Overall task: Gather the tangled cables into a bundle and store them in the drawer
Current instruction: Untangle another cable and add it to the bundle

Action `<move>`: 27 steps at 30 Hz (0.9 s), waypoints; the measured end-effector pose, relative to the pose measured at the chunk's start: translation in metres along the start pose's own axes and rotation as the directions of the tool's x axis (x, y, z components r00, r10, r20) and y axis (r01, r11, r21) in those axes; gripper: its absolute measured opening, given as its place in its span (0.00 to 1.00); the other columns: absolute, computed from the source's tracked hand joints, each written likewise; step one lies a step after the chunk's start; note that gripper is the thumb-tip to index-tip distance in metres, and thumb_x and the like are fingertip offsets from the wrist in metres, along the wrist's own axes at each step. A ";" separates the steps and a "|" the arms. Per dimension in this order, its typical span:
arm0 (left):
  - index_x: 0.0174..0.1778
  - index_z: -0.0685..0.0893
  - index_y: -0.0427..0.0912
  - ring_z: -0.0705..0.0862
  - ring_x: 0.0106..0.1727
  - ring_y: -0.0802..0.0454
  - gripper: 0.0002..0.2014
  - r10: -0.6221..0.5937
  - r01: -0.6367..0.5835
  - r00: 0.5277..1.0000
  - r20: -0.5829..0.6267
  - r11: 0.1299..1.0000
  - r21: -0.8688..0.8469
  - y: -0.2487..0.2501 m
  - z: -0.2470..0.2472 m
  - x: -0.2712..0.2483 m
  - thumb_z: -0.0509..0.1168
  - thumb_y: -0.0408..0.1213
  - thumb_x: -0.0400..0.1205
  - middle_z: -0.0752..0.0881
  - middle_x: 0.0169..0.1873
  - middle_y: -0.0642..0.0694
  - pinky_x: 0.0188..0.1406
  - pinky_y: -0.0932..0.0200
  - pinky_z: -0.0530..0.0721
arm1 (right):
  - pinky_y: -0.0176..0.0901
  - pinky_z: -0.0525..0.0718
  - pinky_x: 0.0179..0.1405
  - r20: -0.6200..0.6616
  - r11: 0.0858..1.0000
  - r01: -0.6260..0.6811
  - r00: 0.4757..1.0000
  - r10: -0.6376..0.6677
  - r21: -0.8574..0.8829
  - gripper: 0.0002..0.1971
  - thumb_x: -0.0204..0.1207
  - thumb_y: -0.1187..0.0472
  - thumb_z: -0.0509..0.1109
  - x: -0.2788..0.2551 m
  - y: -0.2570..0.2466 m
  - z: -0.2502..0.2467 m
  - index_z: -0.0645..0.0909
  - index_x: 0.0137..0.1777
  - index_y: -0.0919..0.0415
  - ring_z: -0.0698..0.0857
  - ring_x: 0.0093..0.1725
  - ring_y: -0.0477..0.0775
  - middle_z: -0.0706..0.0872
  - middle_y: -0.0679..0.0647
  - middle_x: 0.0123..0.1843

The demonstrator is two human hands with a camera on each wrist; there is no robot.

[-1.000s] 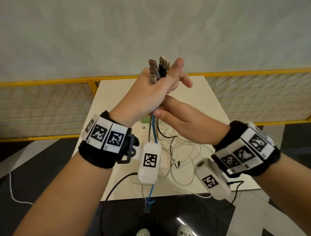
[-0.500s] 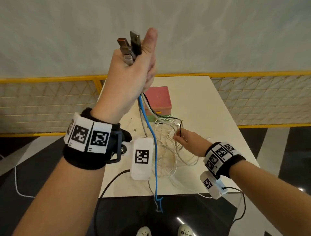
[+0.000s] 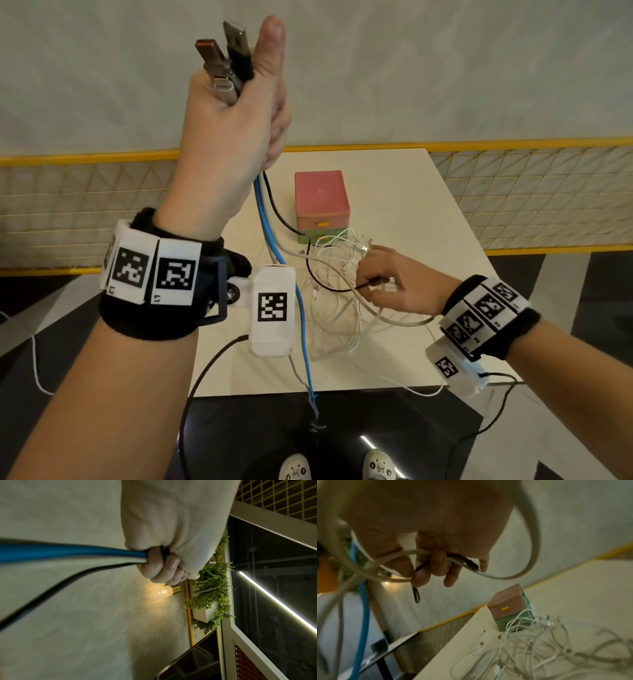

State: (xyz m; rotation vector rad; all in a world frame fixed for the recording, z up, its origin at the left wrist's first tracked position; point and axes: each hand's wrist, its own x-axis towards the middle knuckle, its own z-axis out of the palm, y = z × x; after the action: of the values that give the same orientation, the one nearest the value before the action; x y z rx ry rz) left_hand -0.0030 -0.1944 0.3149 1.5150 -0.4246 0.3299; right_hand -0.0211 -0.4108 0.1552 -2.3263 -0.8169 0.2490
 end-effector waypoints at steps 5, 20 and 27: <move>0.20 0.65 0.49 0.59 0.19 0.50 0.27 -0.020 0.020 1.000 -0.005 1.000 -0.004 -0.001 -0.002 -0.003 0.57 0.48 0.88 0.63 0.17 0.51 0.18 0.63 0.58 | 0.31 0.64 0.55 0.181 0.999 -0.040 0.983 0.044 -0.026 0.14 0.61 0.69 0.59 -0.021 -0.009 -0.001 0.74 0.48 0.61 0.68 0.52 0.45 0.73 0.48 0.45; 0.21 0.63 0.46 0.60 0.17 0.53 0.28 -0.165 0.148 0.973 0.163 0.983 0.112 -0.009 0.014 -0.018 0.57 0.53 0.87 0.63 0.17 0.51 0.18 0.64 0.58 | 0.46 0.81 0.45 0.209 0.965 -0.132 0.961 0.181 -0.226 0.14 0.76 0.60 0.55 -0.025 -0.023 0.024 0.83 0.48 0.59 0.83 0.42 0.53 0.88 0.54 0.44; 0.20 0.65 0.48 0.60 0.19 0.50 0.28 -0.222 0.201 0.944 0.245 0.974 0.106 -0.016 0.011 -0.027 0.59 0.53 0.86 0.64 0.18 0.49 0.18 0.65 0.58 | 0.49 0.80 0.63 0.422 0.934 -0.161 0.859 0.291 -0.318 0.24 0.83 0.42 0.48 -0.037 -0.026 0.032 0.82 0.61 0.52 0.85 0.55 0.52 0.88 0.51 0.60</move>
State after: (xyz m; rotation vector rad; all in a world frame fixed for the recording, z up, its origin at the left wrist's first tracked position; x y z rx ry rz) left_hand -0.0202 -0.2048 0.2887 1.6725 -0.4497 -0.0194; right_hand -0.0751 -0.4013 0.1457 -2.6721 -0.8338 0.8781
